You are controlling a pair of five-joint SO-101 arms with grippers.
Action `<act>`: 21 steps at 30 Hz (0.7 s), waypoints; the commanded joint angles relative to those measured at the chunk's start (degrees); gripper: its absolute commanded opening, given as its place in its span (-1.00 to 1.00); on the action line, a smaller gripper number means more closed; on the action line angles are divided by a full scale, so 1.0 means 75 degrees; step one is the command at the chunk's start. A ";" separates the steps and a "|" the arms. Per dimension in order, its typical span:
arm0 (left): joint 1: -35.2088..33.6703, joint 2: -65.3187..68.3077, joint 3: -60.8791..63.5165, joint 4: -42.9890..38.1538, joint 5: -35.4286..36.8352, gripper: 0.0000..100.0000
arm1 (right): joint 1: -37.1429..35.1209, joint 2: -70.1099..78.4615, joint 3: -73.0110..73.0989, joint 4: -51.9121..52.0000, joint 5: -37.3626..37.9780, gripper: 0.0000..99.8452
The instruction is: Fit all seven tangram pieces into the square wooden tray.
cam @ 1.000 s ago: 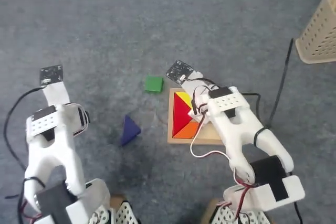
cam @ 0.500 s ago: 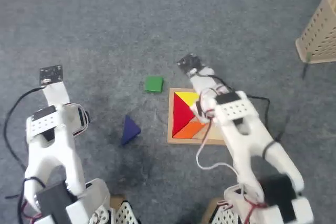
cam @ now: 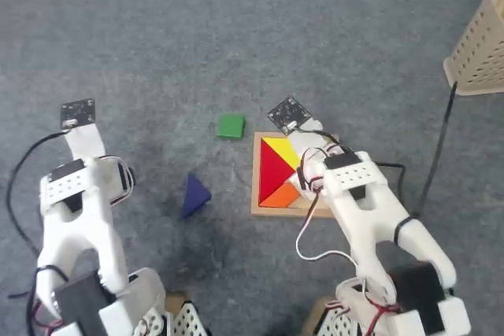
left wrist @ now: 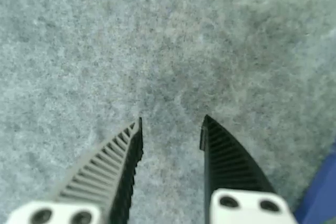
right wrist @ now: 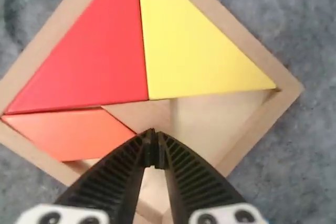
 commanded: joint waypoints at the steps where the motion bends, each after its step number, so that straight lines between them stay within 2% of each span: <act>1: 0.0059 -0.0047 -0.0029 -0.0152 -0.0035 -0.65 | -0.0111 0.0416 -0.0504 -0.0170 0.0176 -0.99; 7: 0.0059 -0.0047 -0.0029 -0.0152 -0.0035 -0.65 | -0.0733 0.0627 -0.0574 -0.0170 0.0410 -0.99; 15: 0.0199 -0.0047 -0.0006 -0.0152 -0.0035 -0.65 | -0.0229 -0.0639 -0.0481 -0.0018 0.0070 -0.99; 21: 0.0211 -0.0070 0.0100 -0.0352 -0.0035 -0.65 | -0.0416 -0.0990 -0.0305 0.0041 -0.0164 -0.99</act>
